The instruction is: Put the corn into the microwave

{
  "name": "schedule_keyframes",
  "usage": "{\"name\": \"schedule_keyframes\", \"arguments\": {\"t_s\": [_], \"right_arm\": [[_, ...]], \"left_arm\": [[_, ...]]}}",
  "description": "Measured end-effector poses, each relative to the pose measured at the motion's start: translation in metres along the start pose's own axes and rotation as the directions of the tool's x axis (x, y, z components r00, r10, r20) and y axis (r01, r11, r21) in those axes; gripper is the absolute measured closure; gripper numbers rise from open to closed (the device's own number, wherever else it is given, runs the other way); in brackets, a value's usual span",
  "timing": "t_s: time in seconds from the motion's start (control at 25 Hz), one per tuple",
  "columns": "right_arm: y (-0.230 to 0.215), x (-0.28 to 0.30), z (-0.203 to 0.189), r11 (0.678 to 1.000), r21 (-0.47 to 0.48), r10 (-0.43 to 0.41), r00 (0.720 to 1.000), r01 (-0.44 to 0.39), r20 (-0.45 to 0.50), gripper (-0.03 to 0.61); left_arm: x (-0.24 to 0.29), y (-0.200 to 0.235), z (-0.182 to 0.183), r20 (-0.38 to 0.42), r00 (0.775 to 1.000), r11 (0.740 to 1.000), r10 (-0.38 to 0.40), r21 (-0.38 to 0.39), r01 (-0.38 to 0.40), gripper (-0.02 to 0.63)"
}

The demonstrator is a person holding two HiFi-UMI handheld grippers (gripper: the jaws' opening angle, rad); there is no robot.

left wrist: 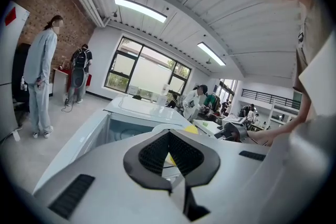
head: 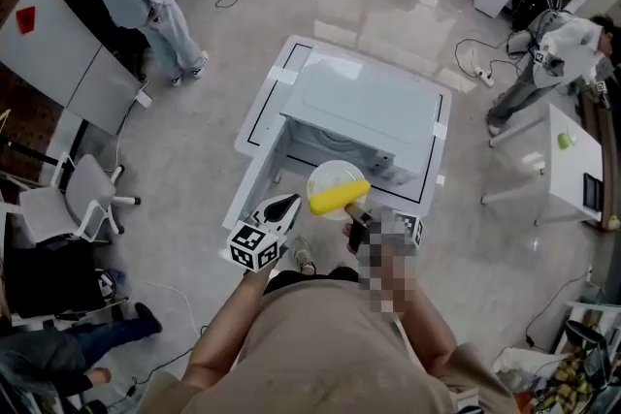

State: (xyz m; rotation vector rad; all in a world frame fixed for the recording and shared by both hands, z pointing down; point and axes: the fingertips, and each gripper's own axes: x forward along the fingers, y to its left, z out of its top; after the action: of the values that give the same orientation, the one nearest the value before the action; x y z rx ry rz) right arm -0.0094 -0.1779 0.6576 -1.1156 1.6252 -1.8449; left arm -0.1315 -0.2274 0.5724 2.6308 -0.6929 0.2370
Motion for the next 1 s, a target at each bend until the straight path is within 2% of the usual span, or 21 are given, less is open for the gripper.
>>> {"name": "schedule_keyframes", "arguments": {"t_s": [0.32,0.72,1.0], "right_arm": [[-0.016,0.024,0.024,0.999,0.038,-0.029,0.997,0.027,0.068,0.561],[-0.049,0.064,0.039,0.997,0.077,-0.019,0.992,0.01,0.122,0.561],[-0.079,0.082,0.05,0.995,0.096,-0.024,0.988,0.009,0.154,0.561]], "left_arm": [[0.033,0.023,0.017,-0.024,0.998,0.998,-0.055,0.02,0.055,0.607],[0.059,0.053,0.021,-0.057,0.998,0.999,-0.029,0.034,0.031,0.607],[0.071,0.058,0.021,-0.088,0.996,0.998,-0.032,0.042,0.036,0.607]]}}
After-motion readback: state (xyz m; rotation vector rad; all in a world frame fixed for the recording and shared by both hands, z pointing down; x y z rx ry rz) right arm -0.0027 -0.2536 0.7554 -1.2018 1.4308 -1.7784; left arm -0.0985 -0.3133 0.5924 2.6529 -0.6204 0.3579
